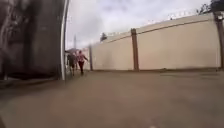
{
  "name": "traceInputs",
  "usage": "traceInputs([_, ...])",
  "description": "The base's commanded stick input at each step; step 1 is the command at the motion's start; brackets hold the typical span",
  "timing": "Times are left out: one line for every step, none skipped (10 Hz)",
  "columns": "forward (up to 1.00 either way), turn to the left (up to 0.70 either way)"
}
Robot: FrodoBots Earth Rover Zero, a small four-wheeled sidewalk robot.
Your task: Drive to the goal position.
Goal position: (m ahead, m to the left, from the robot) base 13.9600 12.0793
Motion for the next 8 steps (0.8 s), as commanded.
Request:
traceInputs([0.70,0.00])
traceInputs([0.70,0.00])
traceInputs([0.70,0.00])
traceInputs([0.70,0.00])
traceInputs([0.70,0.00])
traceInputs([0.70,0.00])
traceInputs([0.70,0.00])
traceInputs([0.70,0.26])
